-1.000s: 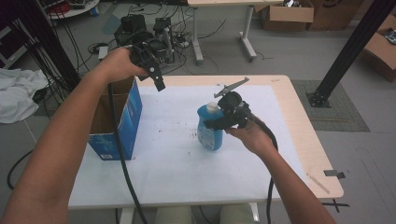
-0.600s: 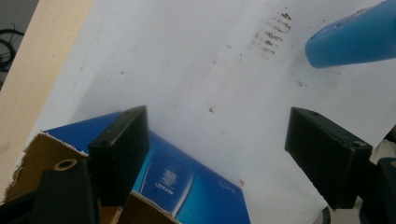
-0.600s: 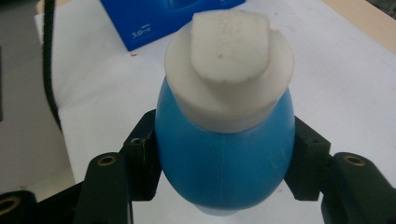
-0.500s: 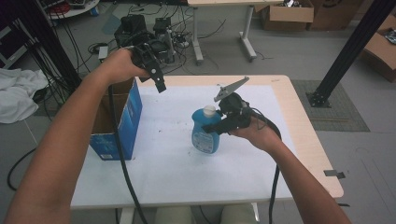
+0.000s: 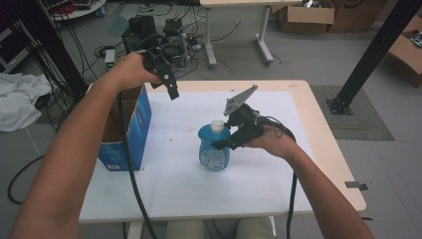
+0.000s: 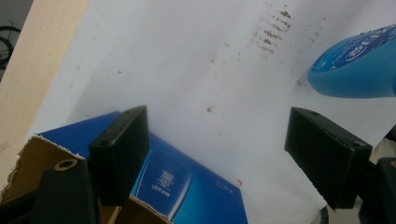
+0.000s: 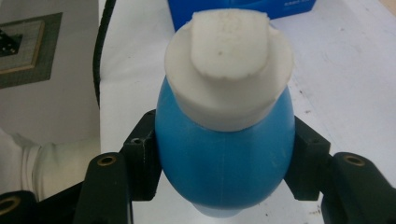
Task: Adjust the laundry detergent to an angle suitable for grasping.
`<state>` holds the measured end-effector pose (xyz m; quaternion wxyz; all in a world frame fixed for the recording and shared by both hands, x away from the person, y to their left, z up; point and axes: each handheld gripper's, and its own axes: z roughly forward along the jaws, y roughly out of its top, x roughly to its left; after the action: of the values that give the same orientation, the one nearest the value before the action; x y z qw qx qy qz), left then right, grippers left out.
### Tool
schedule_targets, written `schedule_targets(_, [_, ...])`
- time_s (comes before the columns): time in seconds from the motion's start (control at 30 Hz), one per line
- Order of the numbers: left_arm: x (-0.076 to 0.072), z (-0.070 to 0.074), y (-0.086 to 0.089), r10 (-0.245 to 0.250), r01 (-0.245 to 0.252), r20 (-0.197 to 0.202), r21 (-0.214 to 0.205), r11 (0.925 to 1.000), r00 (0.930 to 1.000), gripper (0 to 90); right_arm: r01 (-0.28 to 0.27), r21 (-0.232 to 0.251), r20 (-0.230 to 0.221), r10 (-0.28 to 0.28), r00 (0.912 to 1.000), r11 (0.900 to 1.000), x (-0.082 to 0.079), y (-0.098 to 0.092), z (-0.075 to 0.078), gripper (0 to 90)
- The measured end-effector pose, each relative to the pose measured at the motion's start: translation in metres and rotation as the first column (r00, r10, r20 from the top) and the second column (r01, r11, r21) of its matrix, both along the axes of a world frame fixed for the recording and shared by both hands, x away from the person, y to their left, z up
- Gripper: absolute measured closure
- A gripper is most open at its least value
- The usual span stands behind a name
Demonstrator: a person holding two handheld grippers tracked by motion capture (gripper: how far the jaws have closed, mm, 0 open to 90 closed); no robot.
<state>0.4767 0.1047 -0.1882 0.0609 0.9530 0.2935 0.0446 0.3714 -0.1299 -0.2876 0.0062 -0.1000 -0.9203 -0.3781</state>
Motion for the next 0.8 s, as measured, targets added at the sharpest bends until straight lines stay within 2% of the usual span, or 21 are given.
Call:
schedule_targets(0.13, [0.001, 0.0, 0.0, 0.004, -0.004, -0.005, 0.002, 1.0, 1.0, 22.9, -0.049, 0.0, 0.01, 0.049, 0.9988, 0.9988, -0.001, 0.006, -0.002, 40.6])
schedule_targets(0.33, [0.001, -0.001, -0.002, 0.006, -0.006, -0.008, 0.011, 0.9999, 0.9999, 23.5, -0.125, -0.008, 0.048, 0.125, 0.9909, 0.9921, -0.002, 0.014, -0.007, 40.6])
schedule_targets(0.6, [0.0, -0.001, -0.002, 0.01, -0.01, -0.009, 0.016, 0.9998, 0.9999, 23.4, -0.184, 0.007, 0.027, 0.184, 0.9825, 0.9828, 0.0, 0.016, -0.011, 40.6])
schedule_targets(0.8, [0.001, -0.002, -0.001, 0.016, -0.015, -0.01, 0.017, 0.9997, 0.9998, 23.4, -0.214, -0.009, 0.017, 0.214, 0.9767, 0.9769, 0.001, 0.018, -0.018, 40.6])
